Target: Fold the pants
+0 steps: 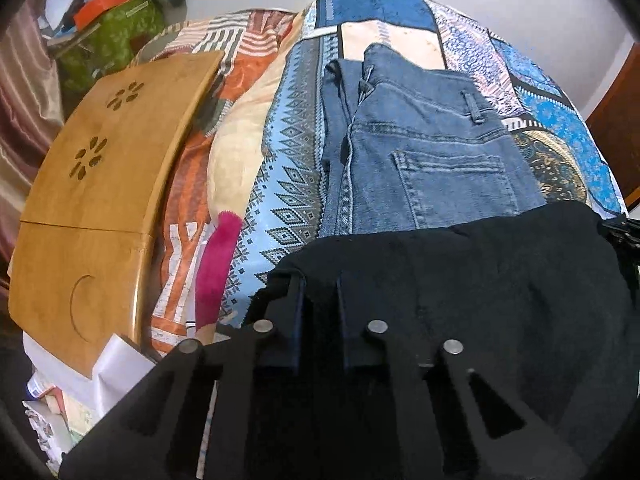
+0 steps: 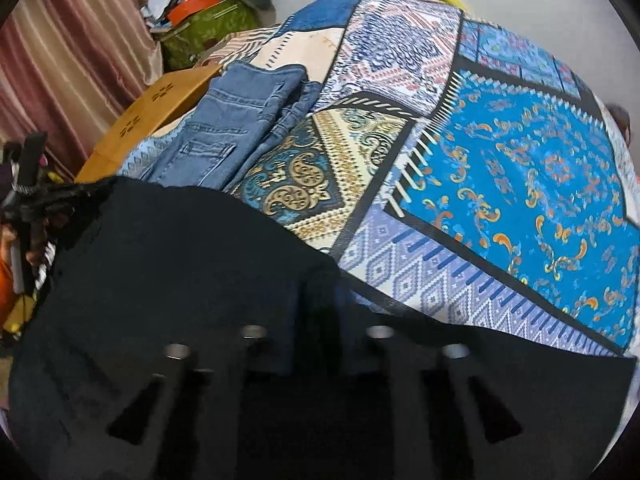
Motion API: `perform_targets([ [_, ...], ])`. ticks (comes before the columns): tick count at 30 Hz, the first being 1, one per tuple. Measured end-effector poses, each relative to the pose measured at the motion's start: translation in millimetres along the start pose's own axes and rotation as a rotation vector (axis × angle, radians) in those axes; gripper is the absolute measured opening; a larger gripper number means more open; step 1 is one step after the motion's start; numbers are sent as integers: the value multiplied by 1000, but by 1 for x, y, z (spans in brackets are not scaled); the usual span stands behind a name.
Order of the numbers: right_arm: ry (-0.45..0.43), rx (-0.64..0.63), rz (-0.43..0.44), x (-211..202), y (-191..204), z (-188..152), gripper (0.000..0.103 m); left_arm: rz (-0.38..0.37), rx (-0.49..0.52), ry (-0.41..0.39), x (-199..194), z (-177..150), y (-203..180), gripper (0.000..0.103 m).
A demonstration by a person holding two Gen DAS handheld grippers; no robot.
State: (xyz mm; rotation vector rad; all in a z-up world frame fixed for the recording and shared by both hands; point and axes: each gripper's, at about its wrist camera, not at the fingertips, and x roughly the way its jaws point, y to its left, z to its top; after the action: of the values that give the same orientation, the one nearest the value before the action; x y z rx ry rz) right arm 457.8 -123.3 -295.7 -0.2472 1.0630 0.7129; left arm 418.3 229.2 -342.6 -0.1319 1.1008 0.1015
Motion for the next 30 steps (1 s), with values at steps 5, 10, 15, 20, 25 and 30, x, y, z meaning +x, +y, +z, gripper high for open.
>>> perform_targets([
  [5, -50, -41, -81, -11, 9, -2, 4, 30, 28, -62, -24, 6, -9, 10],
  [10, -143, -11, -123, -42, 6, 3, 4, 34, 50, -132, -57, 13, -19, 9],
  [15, -217, 6, -121, -82, 20, -3, 4, 12, 57, -180, -96, 7, -25, 9],
  [20, -264, 4, -113, -119, 44, -19, 4, 6, 81, -215, -138, -13, -30, 9],
  [25, -307, 15, -86, -154, 69, -45, 4, 1, 85, -238, -177, -44, -29, 9],
  [30, -339, 17, -59, -179, 98, -75, 4, 10, 84, -246, -206, -79, -25, 9],
])
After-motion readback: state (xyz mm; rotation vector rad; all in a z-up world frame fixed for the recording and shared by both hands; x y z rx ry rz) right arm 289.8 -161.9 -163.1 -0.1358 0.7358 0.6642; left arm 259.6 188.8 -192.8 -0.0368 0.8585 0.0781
